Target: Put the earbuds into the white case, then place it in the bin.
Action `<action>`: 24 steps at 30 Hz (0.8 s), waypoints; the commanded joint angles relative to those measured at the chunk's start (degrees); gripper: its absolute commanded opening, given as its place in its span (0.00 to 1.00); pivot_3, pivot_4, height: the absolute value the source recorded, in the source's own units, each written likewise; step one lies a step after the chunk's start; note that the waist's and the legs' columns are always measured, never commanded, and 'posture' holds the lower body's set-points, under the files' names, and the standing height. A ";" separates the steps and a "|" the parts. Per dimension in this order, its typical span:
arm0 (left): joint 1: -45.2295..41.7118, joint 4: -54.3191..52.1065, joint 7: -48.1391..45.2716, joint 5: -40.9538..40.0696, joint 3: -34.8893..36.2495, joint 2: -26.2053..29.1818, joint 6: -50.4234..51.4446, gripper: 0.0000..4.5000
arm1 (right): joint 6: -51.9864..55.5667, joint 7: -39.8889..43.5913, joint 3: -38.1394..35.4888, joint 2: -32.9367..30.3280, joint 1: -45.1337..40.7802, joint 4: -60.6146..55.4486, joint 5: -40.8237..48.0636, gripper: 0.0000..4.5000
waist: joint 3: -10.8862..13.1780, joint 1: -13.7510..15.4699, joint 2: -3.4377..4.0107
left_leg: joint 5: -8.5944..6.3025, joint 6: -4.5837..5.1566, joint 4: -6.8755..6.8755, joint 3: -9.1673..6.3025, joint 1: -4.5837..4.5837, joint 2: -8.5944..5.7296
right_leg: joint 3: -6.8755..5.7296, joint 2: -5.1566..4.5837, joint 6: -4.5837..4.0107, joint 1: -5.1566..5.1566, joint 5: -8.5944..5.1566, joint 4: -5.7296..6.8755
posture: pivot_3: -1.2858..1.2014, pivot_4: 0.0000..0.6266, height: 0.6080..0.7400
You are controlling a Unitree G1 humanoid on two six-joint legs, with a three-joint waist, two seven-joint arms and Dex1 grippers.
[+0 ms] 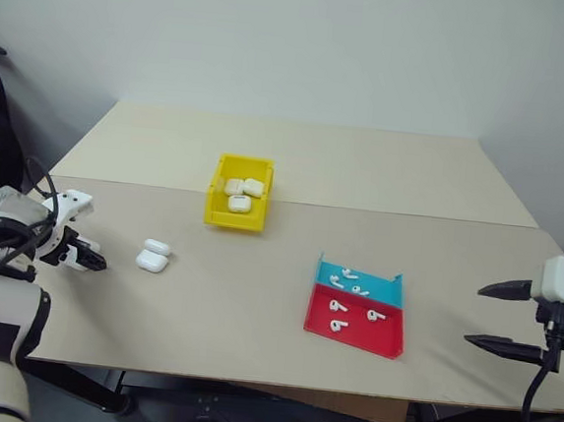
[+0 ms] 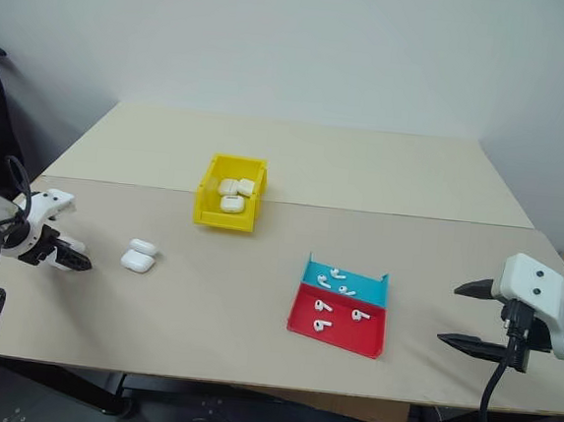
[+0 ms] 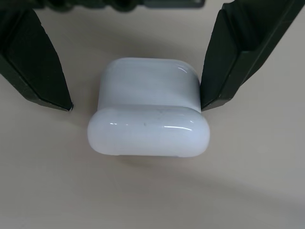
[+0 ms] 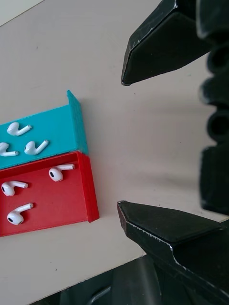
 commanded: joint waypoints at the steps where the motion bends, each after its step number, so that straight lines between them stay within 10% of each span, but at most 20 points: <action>1: -1.15 0.24 -0.74 1.70 0.40 0.49 -0.36 0.92 | 0.12 -0.37 -2.07 -0.47 -0.24 -1.23 -0.09 1.00 | 0.00 -0.07 0.00 | 0.00 0.00 0.00 0.00 0.00 0.00 | 0.00 0.00 0.00 0.00 0.00 0.00 | 0.52 0.24 1.00; 6: -0.76 -0.06 -0.77 2.42 0.66 0.76 0.30 0.62 | -0.01 -0.75 -1.60 -0.42 -0.41 -1.16 -0.04 1.00 | 0.00 -0.32 0.00 | 0.00 0.00 0.00 0.00 0.01 0.00 | 0.00 0.00 0.00 0.00 0.00 0.01 | 0.52 0.24 1.00; 14: 1.20 -10.81 -2.62 0.21 3.99 3.81 -0.52 0.62 | -0.33 -1.35 -0.41 -0.65 -1.91 -0.24 -0.14 1.00 | 0.02 -0.67 -0.04 | 0.00 0.00 0.00 -0.03 -0.02 0.00 | -0.01 0.00 -0.01 -0.02 0.00 0.02 | 0.52 0.24 1.00; 21: 11.76 -48.44 -4.48 -13.00 20.36 7.71 8.92 0.62 | -1.03 -1.77 -1.64 -0.62 -3.30 0.08 -0.12 1.00 | 0.02 -0.69 -0.03 | 0.00 0.00 -0.01 -0.03 -0.08 0.00 | -0.03 -0.04 -0.09 -0.01 0.05 0.01 | 0.52 0.24 1.00; 24: 17.67 -67.83 -0.81 -21.89 32.05 1.28 10.10 0.62 | 1.51 -2.36 -1.33 -1.79 -5.29 -1.59 1.16 1.00 | 0.02 -0.62 -0.03 | 0.00 0.00 0.00 -0.03 -0.02 0.00 | -0.03 -0.04 -0.10 0.03 0.05 0.05 | 0.52 0.24 1.00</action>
